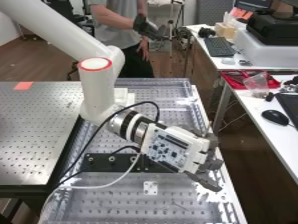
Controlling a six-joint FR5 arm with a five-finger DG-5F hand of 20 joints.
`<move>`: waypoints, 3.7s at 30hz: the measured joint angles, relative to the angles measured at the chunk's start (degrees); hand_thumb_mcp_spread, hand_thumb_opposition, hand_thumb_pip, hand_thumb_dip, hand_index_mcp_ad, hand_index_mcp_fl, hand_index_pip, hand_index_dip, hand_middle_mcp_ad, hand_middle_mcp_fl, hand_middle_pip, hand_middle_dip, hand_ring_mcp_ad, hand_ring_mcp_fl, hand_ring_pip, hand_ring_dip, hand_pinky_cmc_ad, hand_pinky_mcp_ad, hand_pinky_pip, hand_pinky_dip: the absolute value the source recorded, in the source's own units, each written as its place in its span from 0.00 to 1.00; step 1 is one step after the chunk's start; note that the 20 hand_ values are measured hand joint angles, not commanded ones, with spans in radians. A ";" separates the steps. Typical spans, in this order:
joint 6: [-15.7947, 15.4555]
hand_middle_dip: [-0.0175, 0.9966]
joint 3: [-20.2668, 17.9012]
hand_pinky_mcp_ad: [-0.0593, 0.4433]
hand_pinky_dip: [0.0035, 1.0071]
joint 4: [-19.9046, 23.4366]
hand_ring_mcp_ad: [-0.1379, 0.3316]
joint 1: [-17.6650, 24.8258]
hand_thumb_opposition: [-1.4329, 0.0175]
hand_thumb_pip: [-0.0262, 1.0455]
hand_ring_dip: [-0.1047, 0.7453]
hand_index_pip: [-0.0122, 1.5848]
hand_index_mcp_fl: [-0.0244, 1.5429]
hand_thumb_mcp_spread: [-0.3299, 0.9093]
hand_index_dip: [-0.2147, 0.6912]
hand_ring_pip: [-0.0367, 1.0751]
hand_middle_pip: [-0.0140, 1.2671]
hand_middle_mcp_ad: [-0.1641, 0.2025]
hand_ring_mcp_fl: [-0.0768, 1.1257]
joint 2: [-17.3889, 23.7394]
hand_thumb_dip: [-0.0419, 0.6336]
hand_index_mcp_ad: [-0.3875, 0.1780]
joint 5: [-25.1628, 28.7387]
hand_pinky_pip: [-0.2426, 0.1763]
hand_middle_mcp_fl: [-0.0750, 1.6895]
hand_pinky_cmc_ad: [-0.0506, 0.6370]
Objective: Grab the chopstick and place it in the clear container
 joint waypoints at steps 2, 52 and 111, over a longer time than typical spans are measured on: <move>-0.09 0.63 0.24 0.61 0.18 0.02 0.41 -0.16 0.25 0.57 0.63 0.56 0.67 0.78 0.24 0.11 0.44 0.52 0.73 0.15 0.45 0.50 -0.02 0.62 0.67 0.65; -23.30 0.63 -0.74 0.64 0.18 -19.48 0.37 10.81 0.24 0.56 0.63 0.51 0.70 0.78 0.30 0.11 0.42 0.55 0.81 20.07 0.45 0.53 8.00 0.63 0.70 0.64; -18.08 0.63 29.13 0.67 0.18 -60.52 0.30 33.07 0.23 0.56 0.63 0.49 0.71 0.74 0.33 0.10 0.42 0.56 0.85 -4.34 0.45 0.49 32.55 0.67 0.74 0.64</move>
